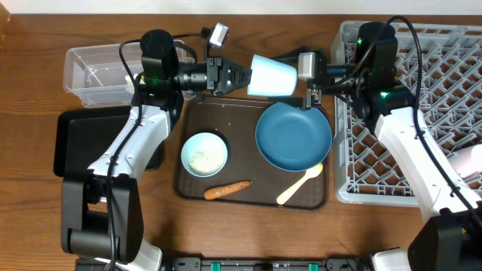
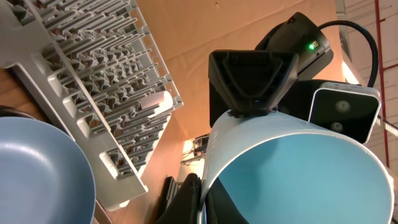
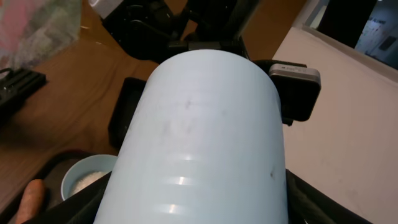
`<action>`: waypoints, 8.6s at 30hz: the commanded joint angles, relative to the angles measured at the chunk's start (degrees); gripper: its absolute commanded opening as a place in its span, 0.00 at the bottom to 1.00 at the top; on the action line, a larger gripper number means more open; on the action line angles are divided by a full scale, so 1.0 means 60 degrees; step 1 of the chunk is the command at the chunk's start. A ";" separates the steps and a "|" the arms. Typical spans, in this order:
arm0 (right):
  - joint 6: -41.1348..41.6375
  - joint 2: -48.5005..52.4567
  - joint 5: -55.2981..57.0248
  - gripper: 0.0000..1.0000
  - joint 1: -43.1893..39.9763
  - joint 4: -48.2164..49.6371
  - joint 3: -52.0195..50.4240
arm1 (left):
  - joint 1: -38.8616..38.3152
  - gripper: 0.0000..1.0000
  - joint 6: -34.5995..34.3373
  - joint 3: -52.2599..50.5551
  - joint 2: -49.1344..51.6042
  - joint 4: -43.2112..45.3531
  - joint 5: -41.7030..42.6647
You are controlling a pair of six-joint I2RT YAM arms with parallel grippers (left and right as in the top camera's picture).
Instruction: Sort waste into correct bins and load items into the dishwasher rack
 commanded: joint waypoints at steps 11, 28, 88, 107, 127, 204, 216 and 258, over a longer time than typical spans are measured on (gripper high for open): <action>0.0109 0.0011 -0.0998 0.75 0.0186 0.0164 0.0157 | -0.0004 0.06 -0.0015 0.0102 0.0000 0.0062 -0.0124; 0.0117 0.0011 -0.1038 0.43 0.0175 0.0138 0.0157 | -0.0004 0.17 0.0379 0.0102 0.0000 0.0058 -0.0117; 0.7464 -0.1599 1.1428 0.01 -0.7016 -0.6357 0.1552 | 0.2222 0.32 0.8138 0.0011 -0.3173 -1.0983 -1.1347; 0.8655 0.0707 1.1387 0.01 -0.9624 -0.5056 0.1552 | 0.2222 0.32 0.8138 0.0007 -0.3173 -1.1063 -1.1344; 0.8899 0.2226 0.9989 0.01 -0.9526 -0.4615 0.1548 | 0.2211 0.32 0.8138 0.0000 -0.3169 -1.1132 -1.1344; 0.4572 0.2226 1.0171 0.98 0.0186 -0.6408 0.0914 | 0.2211 0.49 0.8138 -0.0270 -0.3002 -1.1249 -1.1347; 0.4572 0.2226 1.0123 0.97 0.0189 -0.6014 -0.0087 | 0.2211 0.49 0.8138 -0.0270 -0.3002 -1.1238 -1.1347; 0.3774 0.2277 1.0036 0.93 0.0197 -0.4462 0.0175 | 0.2211 0.50 0.8138 -0.0270 -0.3002 -1.1253 -1.1347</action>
